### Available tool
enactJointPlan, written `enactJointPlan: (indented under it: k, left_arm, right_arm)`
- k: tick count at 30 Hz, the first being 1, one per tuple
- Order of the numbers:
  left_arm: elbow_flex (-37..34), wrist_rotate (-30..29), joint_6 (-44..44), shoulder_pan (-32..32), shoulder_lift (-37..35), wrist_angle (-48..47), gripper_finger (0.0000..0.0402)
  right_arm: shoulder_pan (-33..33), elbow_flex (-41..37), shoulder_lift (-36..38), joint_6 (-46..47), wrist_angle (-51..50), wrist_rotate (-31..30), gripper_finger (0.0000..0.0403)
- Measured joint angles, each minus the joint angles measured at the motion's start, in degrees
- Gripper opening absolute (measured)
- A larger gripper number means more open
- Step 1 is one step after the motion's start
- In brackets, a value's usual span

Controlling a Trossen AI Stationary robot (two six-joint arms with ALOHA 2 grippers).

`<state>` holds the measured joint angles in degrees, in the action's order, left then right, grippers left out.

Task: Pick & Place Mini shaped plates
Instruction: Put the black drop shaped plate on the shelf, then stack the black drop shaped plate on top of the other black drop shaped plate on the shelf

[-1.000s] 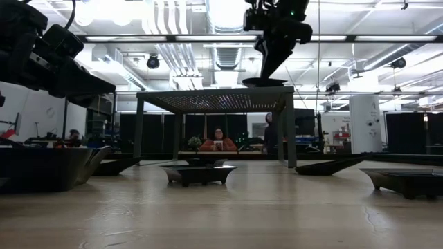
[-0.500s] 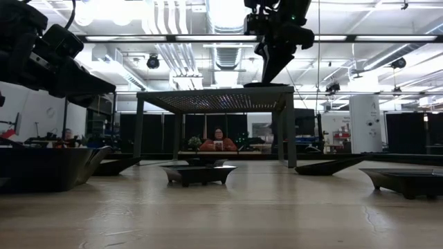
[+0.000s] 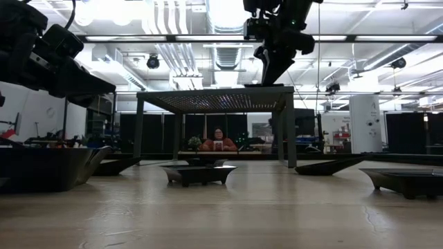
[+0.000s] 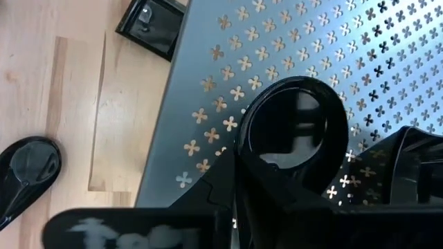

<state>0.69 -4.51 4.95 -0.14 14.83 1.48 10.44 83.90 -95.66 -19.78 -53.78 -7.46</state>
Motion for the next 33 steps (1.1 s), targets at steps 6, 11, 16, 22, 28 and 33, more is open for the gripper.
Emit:
enactJointPlan:
  k: [6, 11, 16, 22, 28, 33]
  left_arm:
    - [0.00, 0.00, 0.00, 0.02, 0.00, 0.00, 0.0000]
    - [-0.02, 0.00, 0.00, 0.02, 0.00, 0.00, 0.0000]
    - [0.00, -0.01, 0.00, 0.00, 0.00, 0.00, 0.0000]
    - [-0.01, -0.01, 0.00, 0.02, 0.00, 0.00, 0.0000]
    - [-0.01, 0.00, 0.00, 0.02, 0.00, 0.00, 0.0000]
    - [0.00, 0.00, 0.00, 0.02, 0.00, 0.00, 0.0000]
  right_arm:
    - [-0.40, 1.44, 0.00, -0.07, -0.25, -0.04, 0.0057]
    - [-0.89, 2.82, 0.47, 0.10, -1.71, -0.17, 0.0074]
    - [-2.61, 3.10, 0.98, 4.12, -5.65, -0.07, 0.0081]
    - [-8.82, 3.10, 1.09, 10.12, -8.19, 4.14, 0.0070]
    - [-17.72, 2.97, 1.09, 16.56, -8.18, 10.27, 0.0057]
    - [-25.68, 1.84, 1.09, 19.10, -7.33, 10.47, 0.0052]
